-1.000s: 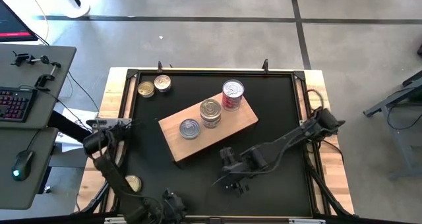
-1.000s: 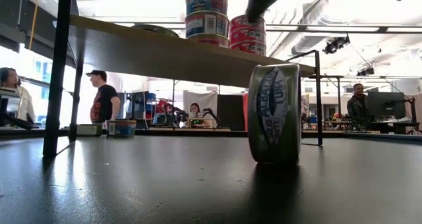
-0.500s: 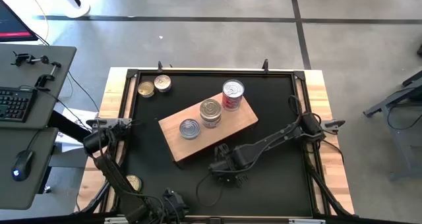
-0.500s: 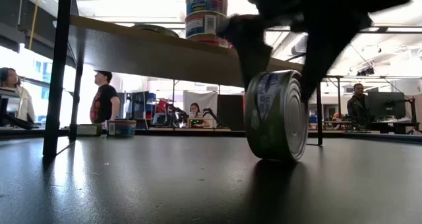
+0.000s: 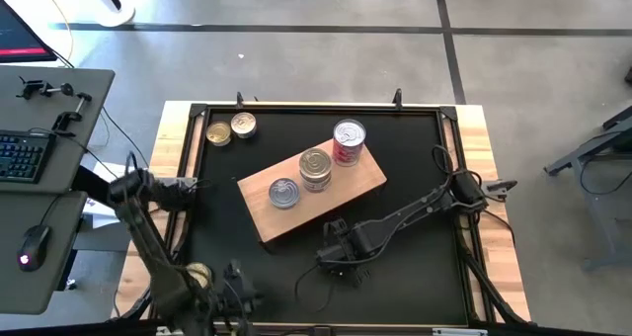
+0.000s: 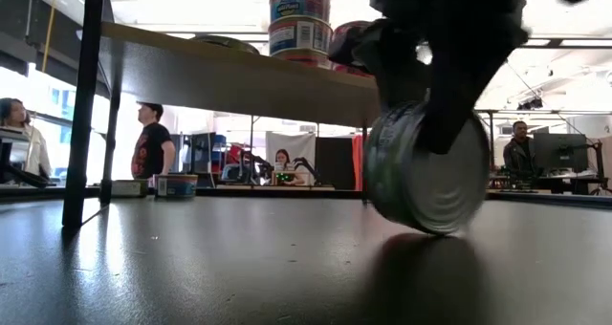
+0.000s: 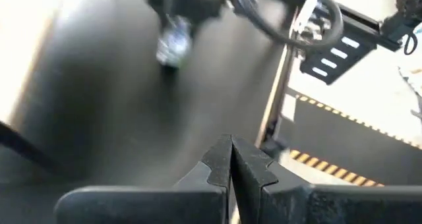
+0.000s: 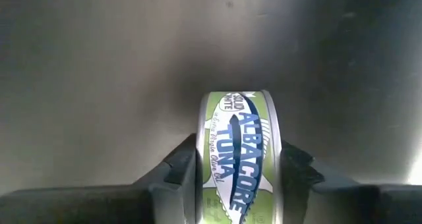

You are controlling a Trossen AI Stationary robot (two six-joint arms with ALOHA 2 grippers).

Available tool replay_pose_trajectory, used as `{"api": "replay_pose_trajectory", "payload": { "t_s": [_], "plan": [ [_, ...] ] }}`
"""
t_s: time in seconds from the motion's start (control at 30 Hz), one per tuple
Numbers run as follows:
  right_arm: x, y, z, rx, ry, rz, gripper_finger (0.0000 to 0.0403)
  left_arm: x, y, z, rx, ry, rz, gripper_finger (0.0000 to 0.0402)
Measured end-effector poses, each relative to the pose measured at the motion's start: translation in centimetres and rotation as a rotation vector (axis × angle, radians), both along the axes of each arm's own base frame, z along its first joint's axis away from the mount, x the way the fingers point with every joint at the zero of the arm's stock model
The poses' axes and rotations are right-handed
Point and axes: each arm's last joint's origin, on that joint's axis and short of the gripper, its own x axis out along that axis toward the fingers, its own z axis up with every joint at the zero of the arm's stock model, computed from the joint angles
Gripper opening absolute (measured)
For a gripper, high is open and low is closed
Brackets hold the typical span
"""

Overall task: Stack canned seafood by type on shelf
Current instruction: Stack the green and white tuna on the top of the other green-white tuna can on the shelf

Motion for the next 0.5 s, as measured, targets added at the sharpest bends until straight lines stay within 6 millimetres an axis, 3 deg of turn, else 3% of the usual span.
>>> {"api": "replay_pose_trajectory", "payload": {
  "t_s": [0.1,0.23,0.33,0.43,0.5],
  "plan": [
    [-0.6,0.6,2.3,0.071,-0.030,-0.034,0.0117,-1.2,1.7,2.5,0.043,-0.029,-0.008,0.0000],
    [-0.8,2.0,9.3,0.127,-0.301,-0.031,0.0117,-3.0,3.4,5.4,0.105,-0.115,-0.016,0.0000],
    [-0.2,2.7,13.7,0.072,-0.541,-0.026,0.0117,-4.1,4.0,6.7,0.158,-0.197,-0.003,0.0000],
    [0.9,2.5,16.1,-0.079,-0.712,-0.021,0.0117,-4.9,3.9,7.1,0.205,-0.268,0.018,0.0000],
    [1.7,2.1,16.5,-0.216,-0.755,-0.011,0.0117,-5.3,3.7,7.1,0.216,-0.293,0.022,0.0000]
  ]
}}
